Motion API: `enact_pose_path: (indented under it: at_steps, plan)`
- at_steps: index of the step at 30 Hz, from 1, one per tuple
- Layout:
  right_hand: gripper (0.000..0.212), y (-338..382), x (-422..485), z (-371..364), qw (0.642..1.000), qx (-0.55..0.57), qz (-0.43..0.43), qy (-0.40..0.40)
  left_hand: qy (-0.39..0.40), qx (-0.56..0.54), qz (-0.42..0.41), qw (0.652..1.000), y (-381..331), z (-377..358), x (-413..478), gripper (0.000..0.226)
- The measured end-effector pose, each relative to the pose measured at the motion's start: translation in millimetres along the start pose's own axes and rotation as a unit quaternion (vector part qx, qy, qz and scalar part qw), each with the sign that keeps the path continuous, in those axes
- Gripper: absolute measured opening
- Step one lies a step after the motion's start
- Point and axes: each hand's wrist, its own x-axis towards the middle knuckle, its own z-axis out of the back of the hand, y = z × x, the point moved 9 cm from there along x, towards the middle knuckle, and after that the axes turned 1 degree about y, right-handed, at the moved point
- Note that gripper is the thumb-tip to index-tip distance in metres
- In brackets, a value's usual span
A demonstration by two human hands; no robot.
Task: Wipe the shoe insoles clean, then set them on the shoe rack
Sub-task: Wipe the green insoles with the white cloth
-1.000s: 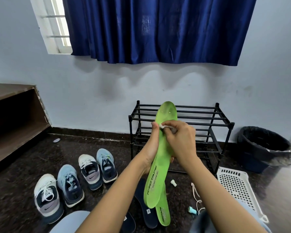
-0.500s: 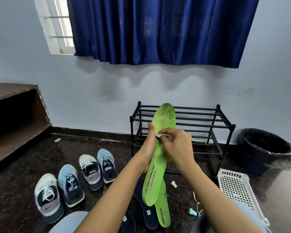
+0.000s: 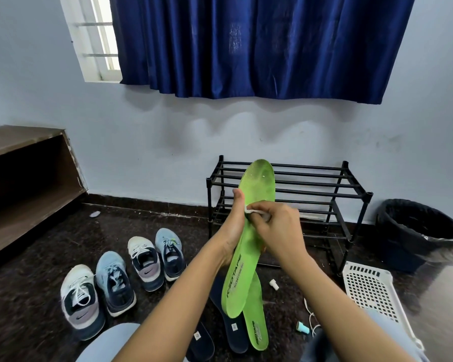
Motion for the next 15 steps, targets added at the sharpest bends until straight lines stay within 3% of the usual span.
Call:
enact_pose_path:
  at_steps: [4, 9, 15]
  plan:
    - [0.016, -2, 7, 11, 0.999, 0.002, -0.009, -0.048, 0.009, 0.009, -0.016, 1.000, -1, -6, -1, 0.089]
    - [0.012, -20, 24, 38, 0.989, 0.011, -0.072, -0.128, 0.080, 0.003, -0.008, 0.997, 7, -33, -3, 0.091]
    - [0.014, -1, 7, 17, 0.996, 0.036, -0.027, -0.074, 0.027, -0.028, -0.020, 0.999, 1, -18, 5, 0.084]
